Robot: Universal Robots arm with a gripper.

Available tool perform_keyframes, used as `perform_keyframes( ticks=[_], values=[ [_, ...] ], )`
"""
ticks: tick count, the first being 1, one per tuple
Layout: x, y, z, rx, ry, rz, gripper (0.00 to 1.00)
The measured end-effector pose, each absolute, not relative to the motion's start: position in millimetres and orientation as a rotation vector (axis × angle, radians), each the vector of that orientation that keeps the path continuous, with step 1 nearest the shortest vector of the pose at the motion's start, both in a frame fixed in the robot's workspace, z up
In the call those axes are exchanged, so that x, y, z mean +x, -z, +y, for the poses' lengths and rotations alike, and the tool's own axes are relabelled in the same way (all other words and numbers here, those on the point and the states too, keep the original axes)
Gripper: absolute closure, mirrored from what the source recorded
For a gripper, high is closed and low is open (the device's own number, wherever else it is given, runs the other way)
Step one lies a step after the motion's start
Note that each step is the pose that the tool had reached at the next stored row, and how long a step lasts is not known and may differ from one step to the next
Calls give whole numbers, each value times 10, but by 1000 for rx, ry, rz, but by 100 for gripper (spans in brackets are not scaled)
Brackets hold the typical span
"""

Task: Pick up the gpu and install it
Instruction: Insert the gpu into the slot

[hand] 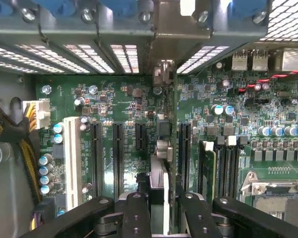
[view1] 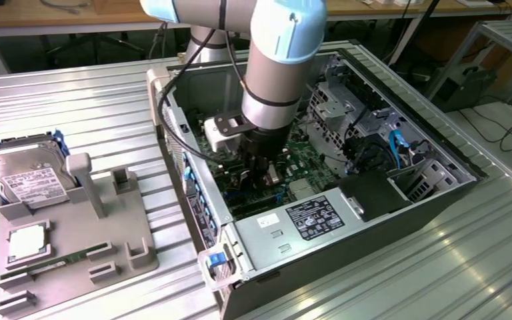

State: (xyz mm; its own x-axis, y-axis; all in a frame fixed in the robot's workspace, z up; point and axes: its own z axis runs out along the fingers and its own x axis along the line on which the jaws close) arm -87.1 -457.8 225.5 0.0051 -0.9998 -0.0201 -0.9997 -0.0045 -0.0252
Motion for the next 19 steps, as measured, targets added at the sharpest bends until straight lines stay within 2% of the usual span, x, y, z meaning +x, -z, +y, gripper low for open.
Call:
perform_keyframes(
  ticks=[1,2,11,13,14,16,18,19],
  values=[
    [-872,-2263,-4579,-2204,6,2194,71],
    [-872,-2275,-4579,-2205,7,2194,65],
    [-874,-2791,-4575,-2194,30,2183,65],
    [-874,-2794,-4575,-2191,36,2180,65],
    [-874,-2794,-4575,-2191,36,2180,66],
    [-874,-2795,-4575,-2192,36,2180,80],
    [-874,-2795,-4575,-2191,36,2180,80],
    [-874,-2795,-4575,-2192,36,2180,85]
  ],
)
